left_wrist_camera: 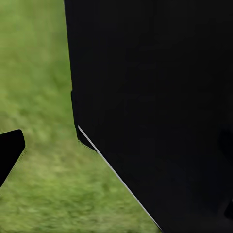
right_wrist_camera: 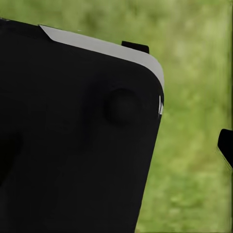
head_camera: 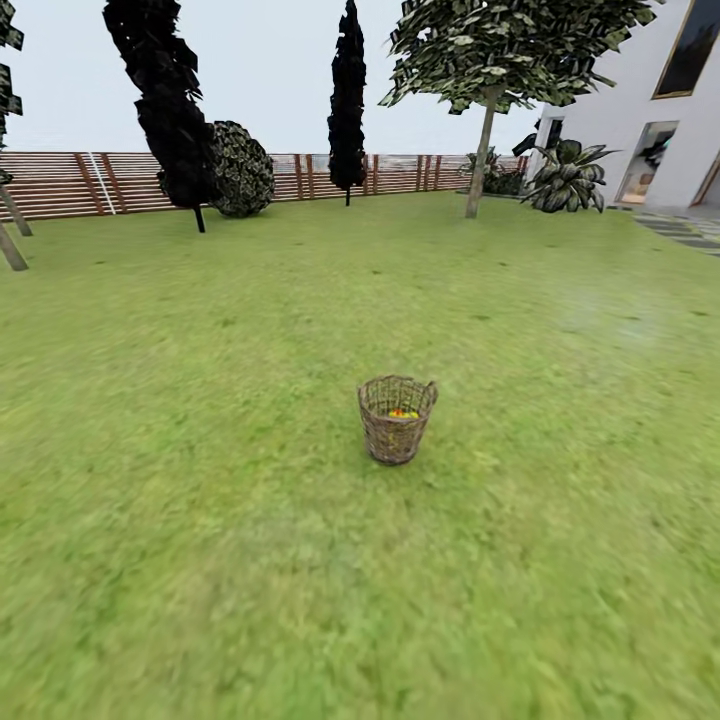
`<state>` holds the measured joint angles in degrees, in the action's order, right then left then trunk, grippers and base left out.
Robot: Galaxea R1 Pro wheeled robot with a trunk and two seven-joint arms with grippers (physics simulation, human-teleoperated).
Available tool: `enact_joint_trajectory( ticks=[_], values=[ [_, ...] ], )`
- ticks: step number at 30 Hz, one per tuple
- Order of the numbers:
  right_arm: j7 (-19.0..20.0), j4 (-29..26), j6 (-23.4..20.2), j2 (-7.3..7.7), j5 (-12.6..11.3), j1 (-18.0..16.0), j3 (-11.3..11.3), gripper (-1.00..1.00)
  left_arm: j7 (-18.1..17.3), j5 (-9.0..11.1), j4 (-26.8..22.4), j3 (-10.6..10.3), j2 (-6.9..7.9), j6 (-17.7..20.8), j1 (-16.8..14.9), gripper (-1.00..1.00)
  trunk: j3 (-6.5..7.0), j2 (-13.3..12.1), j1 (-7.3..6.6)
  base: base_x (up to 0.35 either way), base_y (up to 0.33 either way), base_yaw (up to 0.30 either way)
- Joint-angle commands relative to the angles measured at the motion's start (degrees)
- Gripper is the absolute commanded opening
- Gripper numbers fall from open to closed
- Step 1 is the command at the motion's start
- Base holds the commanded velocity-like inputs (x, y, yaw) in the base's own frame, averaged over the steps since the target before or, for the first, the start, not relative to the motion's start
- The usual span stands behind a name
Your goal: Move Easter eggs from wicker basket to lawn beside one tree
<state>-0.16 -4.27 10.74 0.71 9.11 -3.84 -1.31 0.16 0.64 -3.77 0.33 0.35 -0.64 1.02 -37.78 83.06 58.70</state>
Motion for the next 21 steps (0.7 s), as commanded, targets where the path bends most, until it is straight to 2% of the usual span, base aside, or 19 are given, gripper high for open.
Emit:
enact_joint_trajectory(
  ticks=[1, 7, 14, 21],
  values=[
    [-0.02, 0.03, 0.16, -0.03, 0.27, -0.03, -0.09, 1.00, 0.02, 0.07, -0.09, 0.02, 0.00, -0.07, 0.03, 1.00, -0.04, 0.01, 0.03, 0.315, 0.000, 0.000],
    [-0.02, -0.03, 0.16, -0.09, 0.21, -0.03, -0.06, 1.00, 0.02, 0.07, -0.09, 0.02, 0.00, -0.07, 0.03, 1.00, -0.04, 0.01, 0.03, 0.315, 0.000, -0.034],
    [-0.02, -0.03, 0.23, -0.09, 0.30, -0.03, -0.04, 1.00, 0.02, 0.07, -0.09, 0.02, 0.00, -0.07, 0.03, 1.00, -0.04, 0.01, 0.03, 0.315, 0.000, -0.209],
    [-0.02, -0.03, 0.24, -0.09, 0.38, -0.03, -0.09, 1.00, 0.02, 0.07, -0.09, 0.02, 0.00, -0.07, 0.03, 1.00, -0.04, 0.01, 0.03, 0.315, 0.000, -0.025]
  ],
)
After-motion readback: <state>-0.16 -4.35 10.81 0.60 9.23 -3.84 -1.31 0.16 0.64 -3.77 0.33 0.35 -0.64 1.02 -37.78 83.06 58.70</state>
